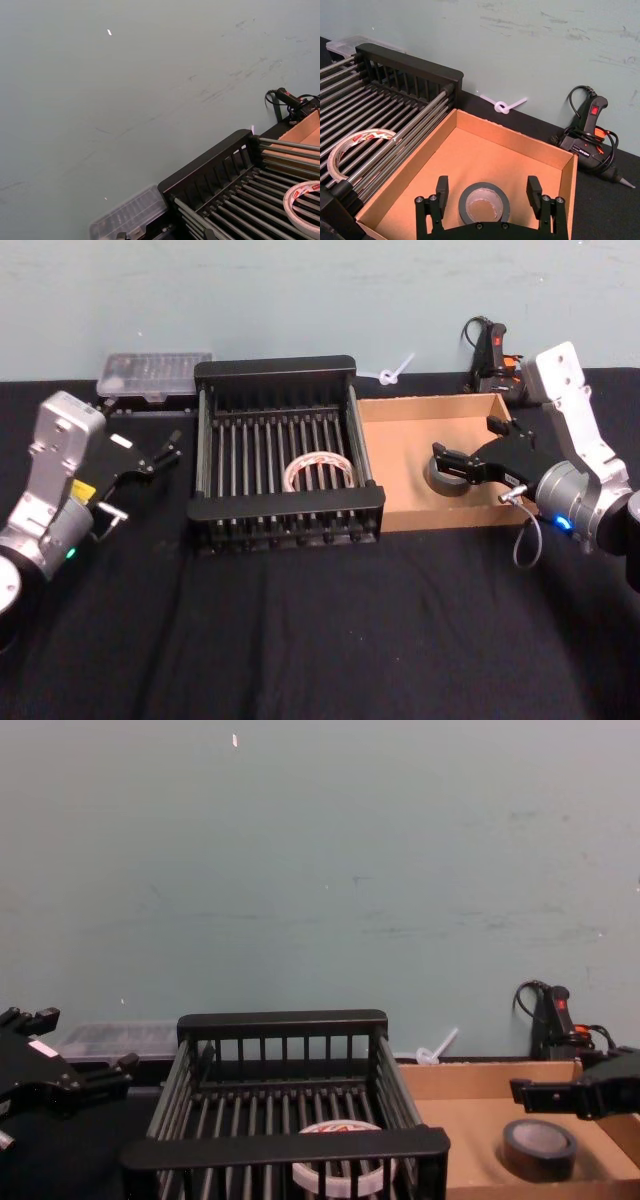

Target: Pick up the white tape and place it into the black box , Pick up the silver tape and place it into the brown box.

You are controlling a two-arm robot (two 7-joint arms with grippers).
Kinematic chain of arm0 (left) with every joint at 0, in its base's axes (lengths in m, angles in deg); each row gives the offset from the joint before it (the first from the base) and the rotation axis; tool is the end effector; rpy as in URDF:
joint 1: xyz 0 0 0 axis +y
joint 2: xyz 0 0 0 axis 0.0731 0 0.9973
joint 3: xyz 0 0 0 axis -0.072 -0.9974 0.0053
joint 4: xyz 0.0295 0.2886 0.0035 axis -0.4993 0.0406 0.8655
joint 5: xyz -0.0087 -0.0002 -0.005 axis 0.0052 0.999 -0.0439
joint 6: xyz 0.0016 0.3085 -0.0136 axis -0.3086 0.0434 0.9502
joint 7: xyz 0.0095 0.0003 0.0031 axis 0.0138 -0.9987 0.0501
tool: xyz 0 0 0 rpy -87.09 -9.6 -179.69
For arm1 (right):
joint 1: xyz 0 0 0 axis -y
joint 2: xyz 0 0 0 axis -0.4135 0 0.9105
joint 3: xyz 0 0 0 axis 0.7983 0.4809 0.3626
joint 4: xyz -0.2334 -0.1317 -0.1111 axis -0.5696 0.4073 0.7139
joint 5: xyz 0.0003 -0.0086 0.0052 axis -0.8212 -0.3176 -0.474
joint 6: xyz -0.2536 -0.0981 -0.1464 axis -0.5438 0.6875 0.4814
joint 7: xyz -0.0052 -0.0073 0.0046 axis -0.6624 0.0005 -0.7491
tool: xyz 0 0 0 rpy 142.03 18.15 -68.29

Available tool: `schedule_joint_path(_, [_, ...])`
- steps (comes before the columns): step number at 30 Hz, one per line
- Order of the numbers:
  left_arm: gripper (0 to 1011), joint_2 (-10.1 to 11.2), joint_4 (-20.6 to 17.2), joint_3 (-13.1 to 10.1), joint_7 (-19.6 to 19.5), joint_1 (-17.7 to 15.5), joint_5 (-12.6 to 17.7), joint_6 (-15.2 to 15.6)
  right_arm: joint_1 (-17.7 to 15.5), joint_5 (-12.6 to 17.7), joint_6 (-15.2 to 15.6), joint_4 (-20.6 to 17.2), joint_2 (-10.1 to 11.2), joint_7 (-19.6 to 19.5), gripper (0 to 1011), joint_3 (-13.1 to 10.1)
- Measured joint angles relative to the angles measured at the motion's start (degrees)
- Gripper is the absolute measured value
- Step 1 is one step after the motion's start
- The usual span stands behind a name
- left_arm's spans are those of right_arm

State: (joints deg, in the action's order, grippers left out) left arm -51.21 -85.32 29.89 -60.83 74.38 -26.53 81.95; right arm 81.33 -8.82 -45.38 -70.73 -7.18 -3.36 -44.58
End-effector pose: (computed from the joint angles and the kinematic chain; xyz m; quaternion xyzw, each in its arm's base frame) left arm 0.3580 0.0827 -0.3023 0.1416 -0.1324 0.5799 0.7913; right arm 0.3938 -0.0350 -0.2616 -0.1803 0.0308 -0.5189 0.8350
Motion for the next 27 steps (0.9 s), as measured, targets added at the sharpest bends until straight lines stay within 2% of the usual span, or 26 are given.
schedule_joint_path(1, [1002, 0.0, 0.0, 0.0, 0.0, 0.0, 0.0, 0.0, 0.0, 0.0, 0.0, 0.0, 0.0, 0.0, 1002, 0.0])
schedule_joint_path(12, [1001, 0.0, 0.0, 0.0, 0.0, 0.0, 0.0, 0.0, -0.5, -0.4, -0.6, -0.4, -0.2, -0.7, 1002, -0.4])
schedule_joint_path(16, [1001, 0.0, 0.0, 0.0, 0.0, 0.0, 0.0, 0.0, -2.2, -2.5, -4.1, -2.2, -0.5, -3.3, 1002, -1.4])
schedule_joint_path(22, [1001, 0.0, 0.0, 0.0, 0.0, 0.0, 0.0, 0.0, -6.2, -7.5, -11.5, -5.2, -1.0, -8.9, 1002, -2.4])
schedule_joint_path(27, [1001, 0.0, 0.0, 0.0, 0.0, 0.0, 0.0, 0.0, -9.6, -10.4, -14.3, -6.6, -1.6, -12.4, 1002, -3.2])
